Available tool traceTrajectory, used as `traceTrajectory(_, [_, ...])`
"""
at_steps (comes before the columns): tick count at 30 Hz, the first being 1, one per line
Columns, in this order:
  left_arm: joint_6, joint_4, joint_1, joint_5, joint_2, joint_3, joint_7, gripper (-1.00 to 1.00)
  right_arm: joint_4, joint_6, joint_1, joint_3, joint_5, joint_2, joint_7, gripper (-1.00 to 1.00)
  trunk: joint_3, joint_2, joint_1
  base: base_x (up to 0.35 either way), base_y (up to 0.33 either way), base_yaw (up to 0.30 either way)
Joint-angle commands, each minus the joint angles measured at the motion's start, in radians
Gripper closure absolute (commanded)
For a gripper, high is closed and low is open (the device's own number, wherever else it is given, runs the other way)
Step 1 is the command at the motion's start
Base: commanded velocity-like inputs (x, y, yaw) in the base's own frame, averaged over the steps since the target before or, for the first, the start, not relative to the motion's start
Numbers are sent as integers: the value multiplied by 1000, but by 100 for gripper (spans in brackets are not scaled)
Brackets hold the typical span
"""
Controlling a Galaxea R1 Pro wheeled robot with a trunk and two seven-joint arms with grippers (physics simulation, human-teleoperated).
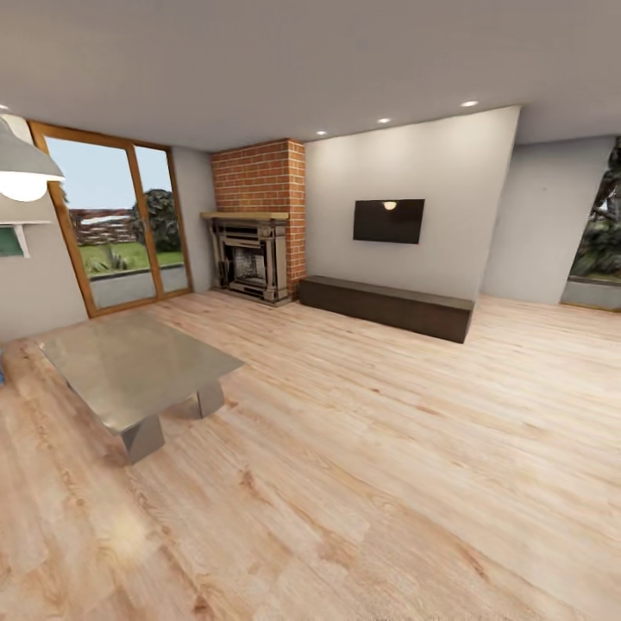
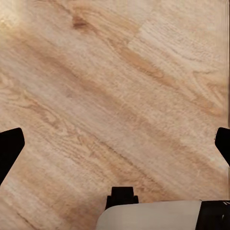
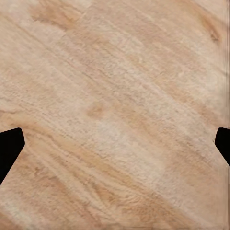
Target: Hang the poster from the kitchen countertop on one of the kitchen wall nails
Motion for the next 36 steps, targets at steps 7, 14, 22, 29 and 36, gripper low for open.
traceTrajectory(7, [-1,-1,1,-1,0,0,0,-100,1,-3,-1,0,1,0,0,-100,-1,-1,0,0,0,-300])
traceTrajectory(14, [-1,-1,1,-1,0,0,0,-100,1,-3,-1,0,1,0,0,-100,-1,-1,0,0,0,-300])
traceTrajectory(22, [-1,-2,1,-1,0,0,0,-100,1,-3,-1,0,1,0,0,-100,-1,-1,0,0,0,-300])
traceTrajectory(29, [-1,-1,1,-1,0,0,0,-100,1,-3,-1,0,1,0,-1,-100,-1,-1,0,0,0,-300])
traceTrajectory(36, [-1,-2,1,-1,0,0,0,-100,1,-4,-1,0,1,0,-1,-100,-1,-1,0,0,0,-300])
